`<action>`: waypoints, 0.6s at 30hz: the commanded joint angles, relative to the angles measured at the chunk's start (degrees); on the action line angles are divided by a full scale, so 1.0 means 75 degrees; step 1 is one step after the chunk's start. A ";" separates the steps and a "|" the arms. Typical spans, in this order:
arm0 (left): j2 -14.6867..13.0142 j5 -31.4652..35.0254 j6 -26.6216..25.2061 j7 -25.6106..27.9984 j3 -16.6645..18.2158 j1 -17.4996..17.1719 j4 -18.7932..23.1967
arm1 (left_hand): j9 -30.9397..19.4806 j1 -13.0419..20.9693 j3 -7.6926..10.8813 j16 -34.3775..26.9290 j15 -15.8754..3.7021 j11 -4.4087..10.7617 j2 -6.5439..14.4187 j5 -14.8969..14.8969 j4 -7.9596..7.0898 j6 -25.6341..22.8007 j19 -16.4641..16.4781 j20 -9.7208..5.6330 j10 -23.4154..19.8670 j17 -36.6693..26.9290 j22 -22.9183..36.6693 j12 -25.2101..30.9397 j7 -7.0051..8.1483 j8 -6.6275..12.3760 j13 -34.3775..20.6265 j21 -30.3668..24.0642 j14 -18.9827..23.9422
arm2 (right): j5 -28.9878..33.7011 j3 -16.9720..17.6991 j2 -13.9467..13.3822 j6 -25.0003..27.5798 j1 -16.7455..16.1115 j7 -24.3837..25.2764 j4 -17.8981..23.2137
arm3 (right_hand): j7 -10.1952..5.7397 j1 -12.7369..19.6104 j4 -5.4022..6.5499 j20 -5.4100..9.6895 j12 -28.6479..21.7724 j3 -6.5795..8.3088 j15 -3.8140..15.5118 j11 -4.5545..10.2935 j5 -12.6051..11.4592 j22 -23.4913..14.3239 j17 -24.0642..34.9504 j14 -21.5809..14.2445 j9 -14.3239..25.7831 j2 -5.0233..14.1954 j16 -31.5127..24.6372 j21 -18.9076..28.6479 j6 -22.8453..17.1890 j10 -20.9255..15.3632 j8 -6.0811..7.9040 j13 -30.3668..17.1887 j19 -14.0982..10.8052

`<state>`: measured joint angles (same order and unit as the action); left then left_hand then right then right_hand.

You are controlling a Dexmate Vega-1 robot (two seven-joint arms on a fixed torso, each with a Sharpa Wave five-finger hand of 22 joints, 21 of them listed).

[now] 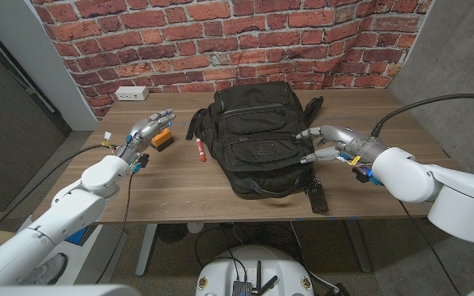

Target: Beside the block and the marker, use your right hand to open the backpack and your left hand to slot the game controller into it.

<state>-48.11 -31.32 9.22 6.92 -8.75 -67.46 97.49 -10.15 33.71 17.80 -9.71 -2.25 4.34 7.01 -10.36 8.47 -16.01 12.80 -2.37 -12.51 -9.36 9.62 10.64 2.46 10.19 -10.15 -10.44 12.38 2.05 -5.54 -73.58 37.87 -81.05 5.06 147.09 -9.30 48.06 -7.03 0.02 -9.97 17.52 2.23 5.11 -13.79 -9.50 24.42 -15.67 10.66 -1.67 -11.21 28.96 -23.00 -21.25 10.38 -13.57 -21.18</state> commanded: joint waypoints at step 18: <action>0.0739 0.0141 0.0898 0.0083 -0.0317 0.0374 -0.0632 | 0.0004 -0.0410 0.0027 0.0016 -0.0120 -0.0181 0.0040 0.0049 -0.0078 0.0613 -0.0232 -0.0636 0.0346 -0.0023 0.0011 -0.0045 -0.0003 -0.0059 0.0004 0.0006 -0.0393 | -0.0126 0.0161 0.1807 -0.1979 0.0091 0.0876 -0.1734 | 0.0200 -0.0931 0.0388 0.0153 -0.0097 -0.0236 0.0076 -0.0106 0.0066 -0.0010 -0.0098 0.0167 0.0025 0.0183 -0.0096 -0.0253 0.0335 0.0226 0.0008 0.0097 -0.0059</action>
<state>-45.30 -30.80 12.57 7.03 -10.06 -65.91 94.97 -10.16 31.12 18.04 -9.71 -2.27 3.13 7.35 -10.36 8.22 -11.64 11.36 -2.36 -10.25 -9.37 9.62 10.35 2.35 9.73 -10.15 -10.44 9.68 1.22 -2.23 -64.59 27.40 -83.52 9.88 139.08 -7.76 41.68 -4.42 0.75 -10.41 15.72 2.29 4.26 -13.51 -9.50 23.62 -14.62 10.66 -0.36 -11.47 27.18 -20.85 -19.78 10.38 -12.77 -21.50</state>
